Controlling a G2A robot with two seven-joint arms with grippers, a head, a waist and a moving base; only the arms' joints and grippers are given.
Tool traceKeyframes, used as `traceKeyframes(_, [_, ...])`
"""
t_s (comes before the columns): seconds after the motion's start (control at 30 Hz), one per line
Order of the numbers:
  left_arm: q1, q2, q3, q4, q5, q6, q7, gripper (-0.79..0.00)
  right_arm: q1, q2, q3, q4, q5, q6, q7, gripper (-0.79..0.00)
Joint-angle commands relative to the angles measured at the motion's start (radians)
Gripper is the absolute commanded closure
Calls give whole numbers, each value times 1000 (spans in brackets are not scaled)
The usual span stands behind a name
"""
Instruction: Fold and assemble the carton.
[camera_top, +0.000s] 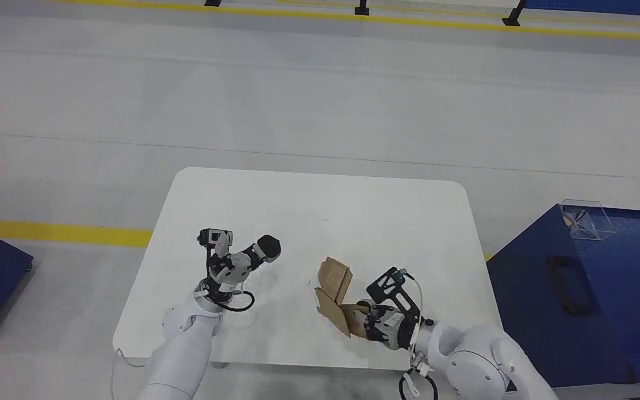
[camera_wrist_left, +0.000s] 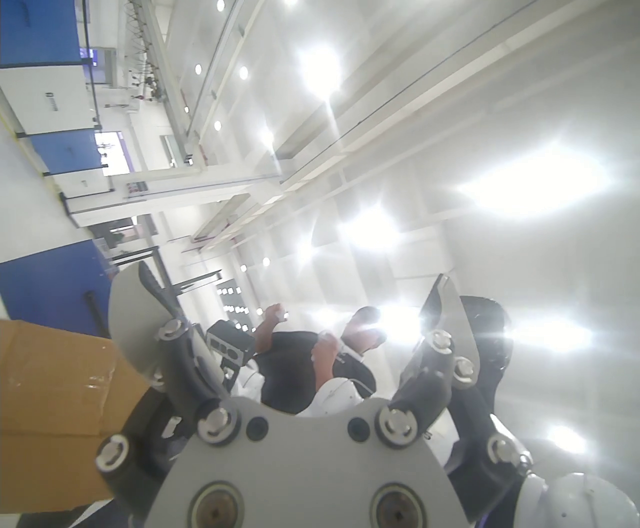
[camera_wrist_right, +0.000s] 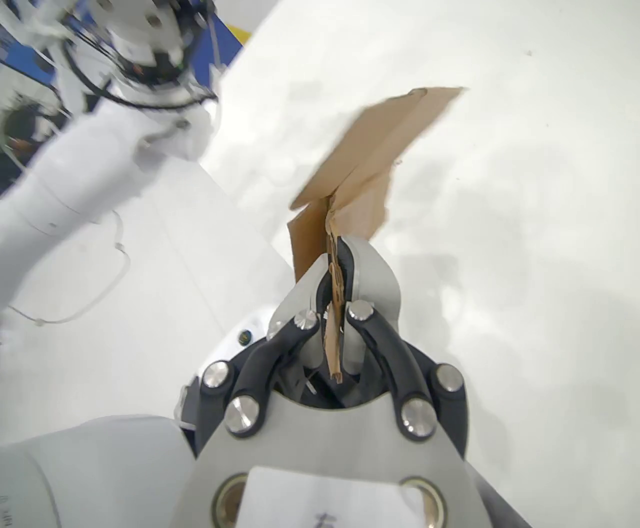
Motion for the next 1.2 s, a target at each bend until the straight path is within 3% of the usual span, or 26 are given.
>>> traceKeyframes(0.0, [11,12,-30,-44,33,28,-28,-785,19,1,-31,-34,-87,16,63,0])
traceKeyframes(0.27, [48,36,-61,-173,66,139,-139,-785,50,8,-61,-185,-166,-33,193,0])
traceKeyframes(0.57, [20,41,-51,-180,44,157,-157,-785,101,23,-71,-223,-292,-218,269,0])
traceKeyframes(0.77, [19,43,-37,-202,50,162,-162,-785,140,27,-93,-223,-324,-303,277,0])
traceKeyframes(1.03, [10,41,-28,-191,56,143,-143,-785,151,24,-103,-223,-282,-274,250,0])
traceKeyframes(1.17, [21,42,-20,-225,78,167,-72,-785,138,28,-128,-211,-335,-331,217,0])
